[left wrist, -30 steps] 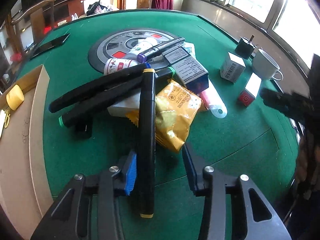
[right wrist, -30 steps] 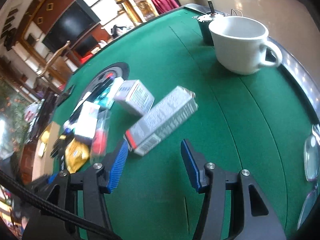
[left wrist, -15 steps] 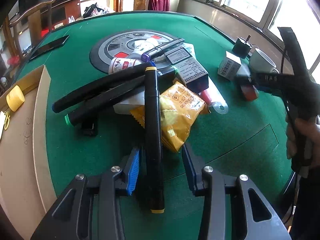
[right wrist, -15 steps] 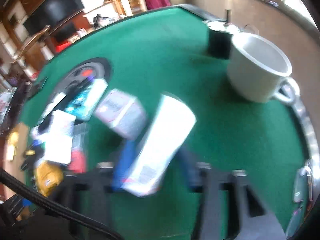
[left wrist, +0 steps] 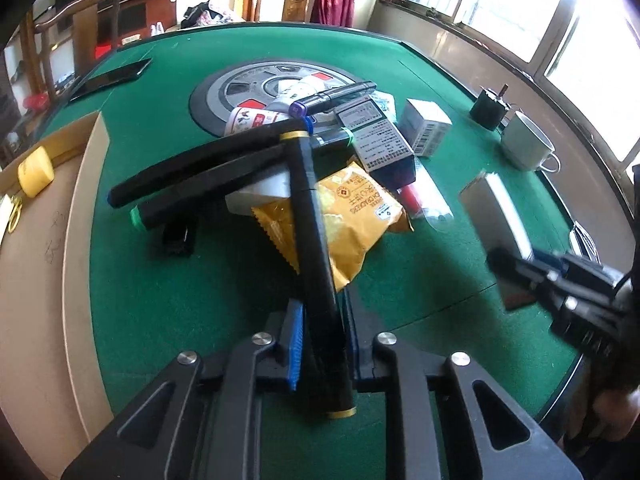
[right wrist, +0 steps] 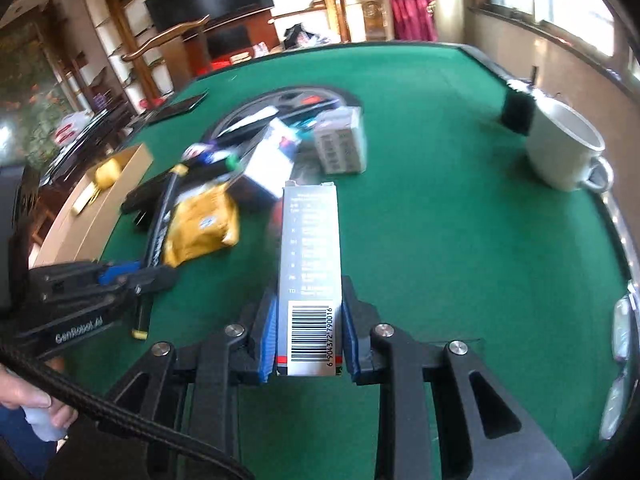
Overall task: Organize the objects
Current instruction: 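Grasp a black marker with the left gripper while the right gripper grasps a white box, then carry the marker and white box into the cardboard box and release them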
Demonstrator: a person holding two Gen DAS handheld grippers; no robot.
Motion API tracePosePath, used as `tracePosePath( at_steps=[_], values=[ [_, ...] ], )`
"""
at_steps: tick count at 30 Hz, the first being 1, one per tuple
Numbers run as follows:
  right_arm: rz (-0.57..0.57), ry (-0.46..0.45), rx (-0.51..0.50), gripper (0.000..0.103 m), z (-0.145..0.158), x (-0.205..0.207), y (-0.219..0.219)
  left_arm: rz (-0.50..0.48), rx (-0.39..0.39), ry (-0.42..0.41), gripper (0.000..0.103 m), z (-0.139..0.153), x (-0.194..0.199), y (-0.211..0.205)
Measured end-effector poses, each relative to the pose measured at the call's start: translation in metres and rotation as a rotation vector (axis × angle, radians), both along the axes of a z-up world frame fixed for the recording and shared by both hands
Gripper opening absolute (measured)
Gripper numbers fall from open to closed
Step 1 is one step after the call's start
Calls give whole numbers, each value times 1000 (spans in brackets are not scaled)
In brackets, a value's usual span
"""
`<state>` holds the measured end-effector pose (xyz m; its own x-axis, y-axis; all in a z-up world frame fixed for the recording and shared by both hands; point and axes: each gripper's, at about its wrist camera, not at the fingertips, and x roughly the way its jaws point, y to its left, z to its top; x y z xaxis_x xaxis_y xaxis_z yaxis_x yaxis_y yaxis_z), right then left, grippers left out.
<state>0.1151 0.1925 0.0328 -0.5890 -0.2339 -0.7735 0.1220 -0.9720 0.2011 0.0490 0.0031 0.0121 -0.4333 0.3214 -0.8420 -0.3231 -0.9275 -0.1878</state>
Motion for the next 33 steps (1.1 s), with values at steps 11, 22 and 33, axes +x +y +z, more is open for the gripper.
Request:
tracePosePath(
  at_steps=[11,22,33],
  values=[
    [32,-18,-12,24,-16,5,-22,55,20,-15,12,0,9,-23],
    [28,-30,88,25,-20,-1,-38,56,-57,65,12,-3,-1,-8],
    [-1,26,76,24,-16,8,-30,109,70,72,12,3,18,-39]
  ],
)
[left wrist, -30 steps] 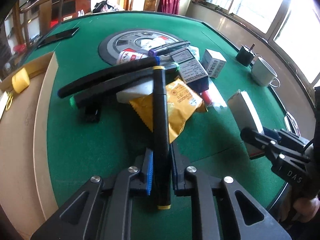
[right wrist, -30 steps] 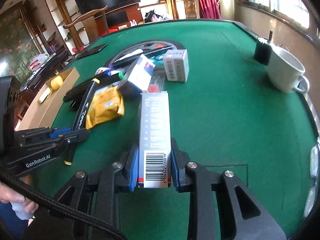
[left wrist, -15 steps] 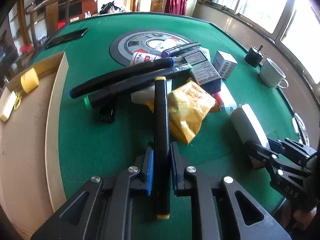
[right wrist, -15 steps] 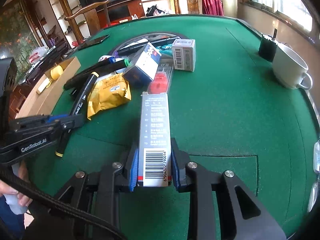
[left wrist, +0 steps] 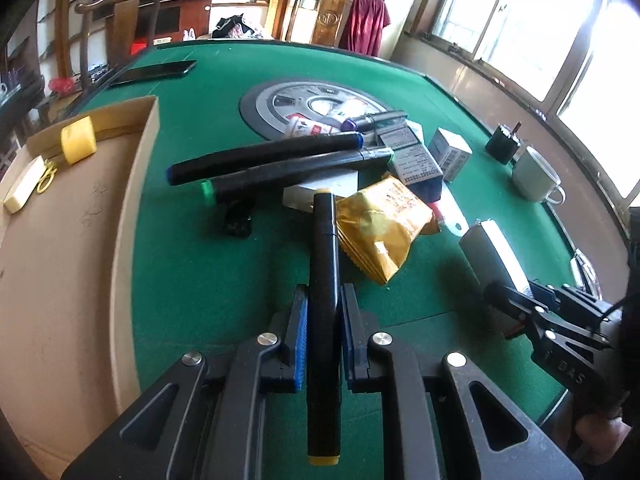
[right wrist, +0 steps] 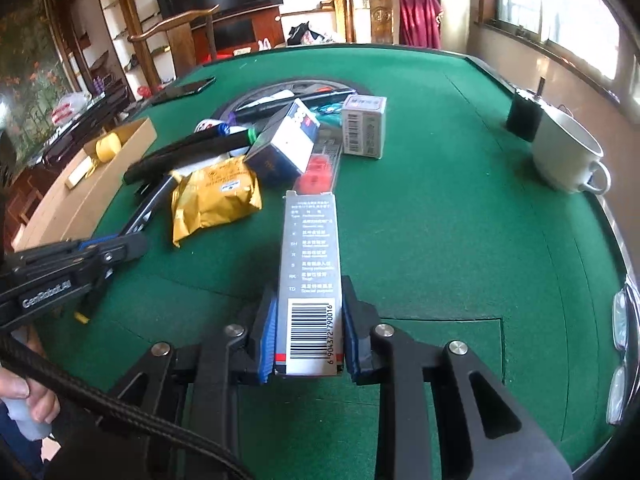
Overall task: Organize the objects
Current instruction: 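Carry the marker and white box into the cardboard box and release them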
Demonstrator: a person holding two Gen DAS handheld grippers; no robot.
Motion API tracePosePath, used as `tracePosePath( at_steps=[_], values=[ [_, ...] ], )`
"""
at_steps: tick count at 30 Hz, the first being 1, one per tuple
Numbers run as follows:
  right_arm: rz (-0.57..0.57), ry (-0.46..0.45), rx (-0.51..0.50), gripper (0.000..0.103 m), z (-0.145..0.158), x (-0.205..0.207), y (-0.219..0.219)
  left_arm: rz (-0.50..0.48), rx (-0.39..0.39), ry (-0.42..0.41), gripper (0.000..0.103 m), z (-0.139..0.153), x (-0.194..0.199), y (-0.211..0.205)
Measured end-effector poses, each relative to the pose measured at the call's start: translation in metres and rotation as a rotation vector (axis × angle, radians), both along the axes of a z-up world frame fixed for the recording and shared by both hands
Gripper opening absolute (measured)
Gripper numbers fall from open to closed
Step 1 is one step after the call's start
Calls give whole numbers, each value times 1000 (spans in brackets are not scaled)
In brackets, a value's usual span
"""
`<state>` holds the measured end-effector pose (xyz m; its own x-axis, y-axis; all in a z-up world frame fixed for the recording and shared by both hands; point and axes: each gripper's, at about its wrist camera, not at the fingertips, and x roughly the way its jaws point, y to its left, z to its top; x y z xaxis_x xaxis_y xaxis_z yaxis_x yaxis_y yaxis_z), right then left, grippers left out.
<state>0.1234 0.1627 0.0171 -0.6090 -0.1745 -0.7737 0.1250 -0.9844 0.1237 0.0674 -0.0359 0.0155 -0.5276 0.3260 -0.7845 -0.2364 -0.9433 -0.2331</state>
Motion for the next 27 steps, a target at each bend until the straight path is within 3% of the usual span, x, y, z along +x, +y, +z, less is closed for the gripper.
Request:
tracePosePath(
  at_steps=[10,27],
  values=[
    [-28,31,-37,24,9,3,1,-5,40,75,12,29,17,-15],
    [135,64,-46,24,48,-2,-72,126,147,156,12,61,18,-98]
  ],
)
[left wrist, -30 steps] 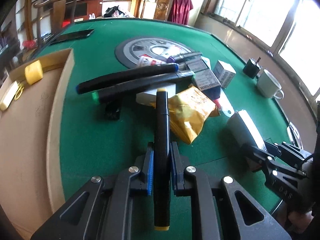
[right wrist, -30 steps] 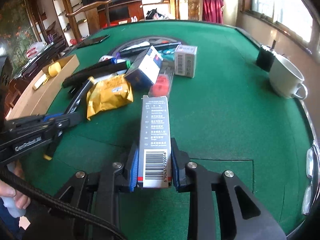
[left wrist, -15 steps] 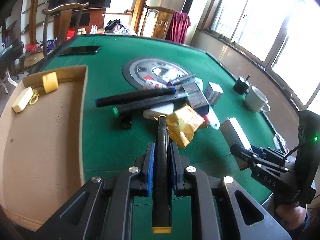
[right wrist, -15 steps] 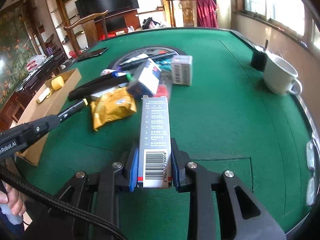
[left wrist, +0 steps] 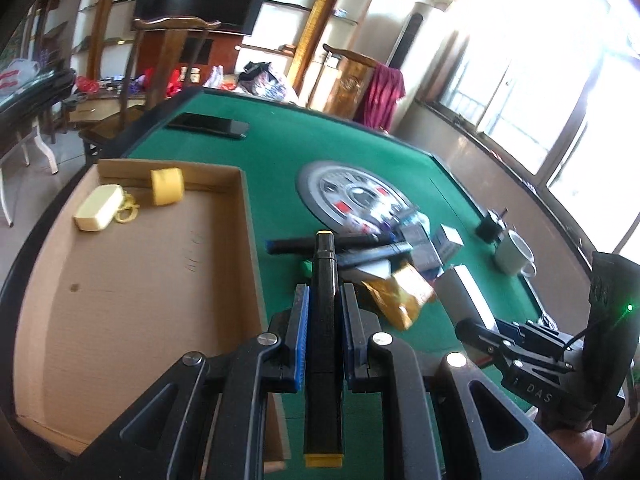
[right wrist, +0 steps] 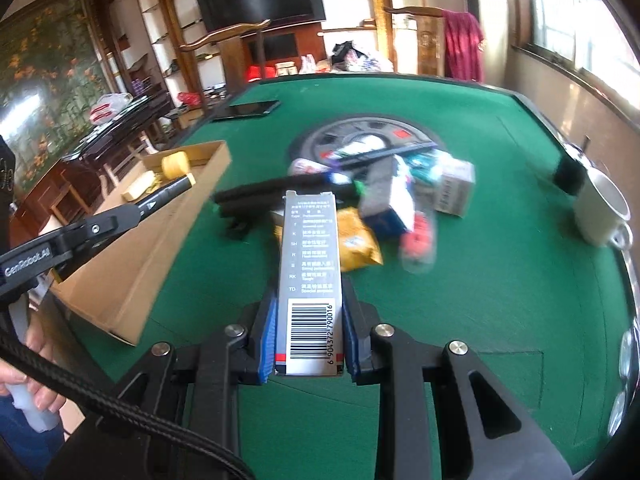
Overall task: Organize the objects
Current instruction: 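Carry the marker and white box into the cardboard box and release them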
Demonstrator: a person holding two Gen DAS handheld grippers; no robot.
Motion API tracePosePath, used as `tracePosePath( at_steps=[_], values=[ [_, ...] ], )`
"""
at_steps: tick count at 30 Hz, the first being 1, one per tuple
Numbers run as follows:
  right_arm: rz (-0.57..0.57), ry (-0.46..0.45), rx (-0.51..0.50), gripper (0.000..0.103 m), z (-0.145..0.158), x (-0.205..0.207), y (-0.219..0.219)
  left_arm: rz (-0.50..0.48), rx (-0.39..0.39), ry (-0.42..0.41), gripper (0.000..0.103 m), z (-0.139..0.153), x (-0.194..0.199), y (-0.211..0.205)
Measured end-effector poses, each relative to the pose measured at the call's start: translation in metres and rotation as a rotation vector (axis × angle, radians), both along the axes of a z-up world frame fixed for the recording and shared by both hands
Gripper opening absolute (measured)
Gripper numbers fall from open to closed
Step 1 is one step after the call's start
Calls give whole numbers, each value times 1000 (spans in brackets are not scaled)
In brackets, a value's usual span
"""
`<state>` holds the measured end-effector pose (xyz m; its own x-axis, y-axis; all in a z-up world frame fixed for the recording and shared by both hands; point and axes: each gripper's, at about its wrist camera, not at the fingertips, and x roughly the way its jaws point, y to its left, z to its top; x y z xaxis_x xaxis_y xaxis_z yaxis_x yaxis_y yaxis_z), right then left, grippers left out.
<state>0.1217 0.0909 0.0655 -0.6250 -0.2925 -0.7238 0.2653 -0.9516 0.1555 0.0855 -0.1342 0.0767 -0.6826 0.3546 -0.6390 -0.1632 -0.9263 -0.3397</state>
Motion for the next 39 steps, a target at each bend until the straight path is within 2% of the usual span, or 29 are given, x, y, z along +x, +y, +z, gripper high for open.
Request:
tracePosePath(
  at_steps=[13,23,30,39],
  values=[
    [166,-18,20,24,17,-40,-104,154,5,-27,12,-11,-29,-91],
    [217,-96,67,25,0,-83,-181,209,-1,-93,12,-29,-65,-126],
    [204,-141,93,25,-14,-108,-205,217,-26,-132,12,-34,-89,-129],
    [148,-178,109,24,-23,-139,-209,238,-45,-172,12,-43,-114,-130]
  ],
)
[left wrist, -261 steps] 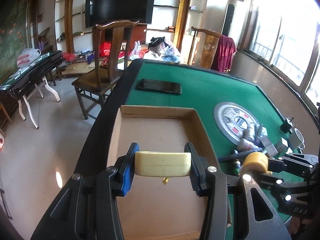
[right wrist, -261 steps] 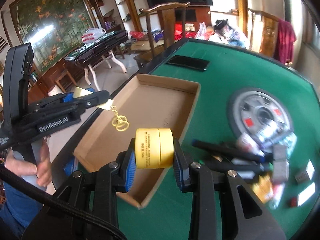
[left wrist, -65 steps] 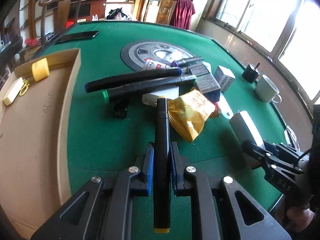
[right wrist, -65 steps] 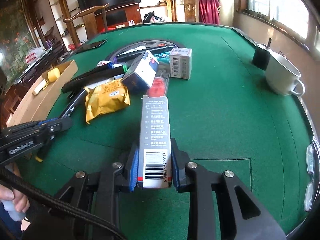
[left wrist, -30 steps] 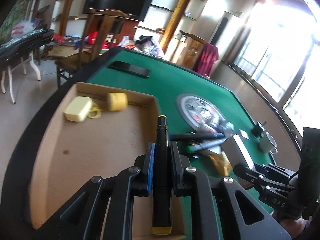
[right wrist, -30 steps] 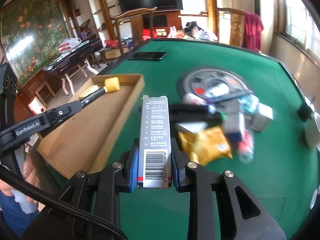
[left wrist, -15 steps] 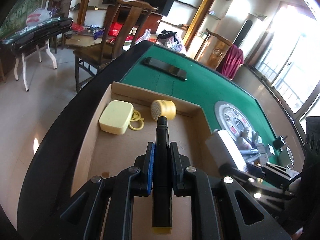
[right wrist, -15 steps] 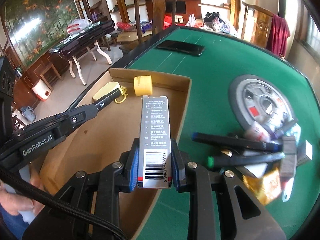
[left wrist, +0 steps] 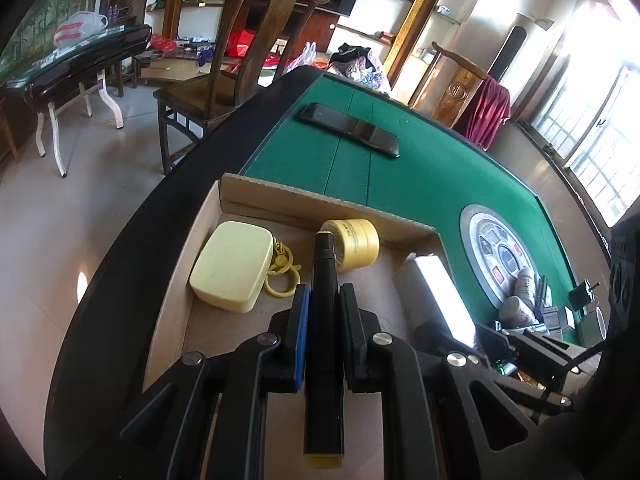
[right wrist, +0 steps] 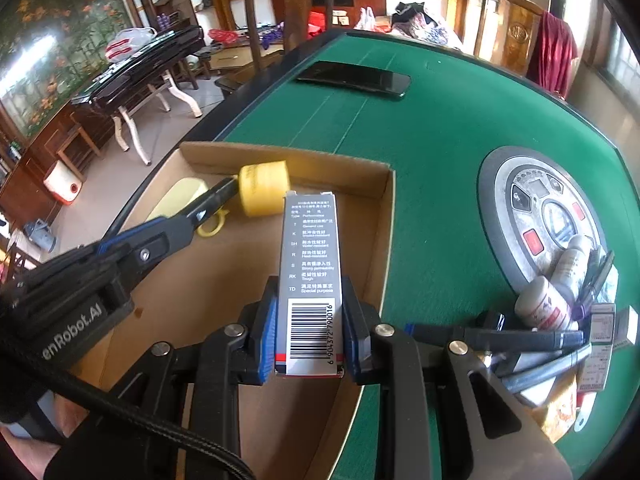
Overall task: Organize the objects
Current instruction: 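Carry the marker and white box into the cardboard box and release them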
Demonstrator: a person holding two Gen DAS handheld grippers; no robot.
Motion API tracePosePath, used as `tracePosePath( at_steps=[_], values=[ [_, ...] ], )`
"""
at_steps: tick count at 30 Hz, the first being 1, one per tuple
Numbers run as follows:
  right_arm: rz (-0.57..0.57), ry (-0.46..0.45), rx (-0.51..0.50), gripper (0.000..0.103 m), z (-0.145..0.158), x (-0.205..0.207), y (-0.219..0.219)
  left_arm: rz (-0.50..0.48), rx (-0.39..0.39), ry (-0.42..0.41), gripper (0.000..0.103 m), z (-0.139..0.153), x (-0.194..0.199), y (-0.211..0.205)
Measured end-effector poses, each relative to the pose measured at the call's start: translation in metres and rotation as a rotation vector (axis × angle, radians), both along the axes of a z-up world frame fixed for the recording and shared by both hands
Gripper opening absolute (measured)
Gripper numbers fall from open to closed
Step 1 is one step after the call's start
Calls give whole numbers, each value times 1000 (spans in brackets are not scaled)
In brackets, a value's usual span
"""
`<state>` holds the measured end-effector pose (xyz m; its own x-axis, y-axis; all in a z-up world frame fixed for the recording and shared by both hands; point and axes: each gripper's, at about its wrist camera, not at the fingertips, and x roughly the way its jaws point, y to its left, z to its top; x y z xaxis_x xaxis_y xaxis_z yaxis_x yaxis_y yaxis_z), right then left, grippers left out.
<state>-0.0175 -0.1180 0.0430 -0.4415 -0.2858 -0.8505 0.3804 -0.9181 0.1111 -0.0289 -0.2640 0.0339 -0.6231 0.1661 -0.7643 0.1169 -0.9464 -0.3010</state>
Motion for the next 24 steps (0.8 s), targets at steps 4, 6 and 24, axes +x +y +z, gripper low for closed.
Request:
tracePosePath(
  at_steps=[4,6,24],
  values=[
    [-13,-13,10,25,-4,-10,-2,6,4,-17,12,-7,-5,0],
    [-13,-19,13,24,-7,-14,-3,12,8,-21,12,-9,-5,-1],
    [-7,-48,34,24,-26,-34,-18,10,16,-69,12,-21,-17,-3]
  ],
)
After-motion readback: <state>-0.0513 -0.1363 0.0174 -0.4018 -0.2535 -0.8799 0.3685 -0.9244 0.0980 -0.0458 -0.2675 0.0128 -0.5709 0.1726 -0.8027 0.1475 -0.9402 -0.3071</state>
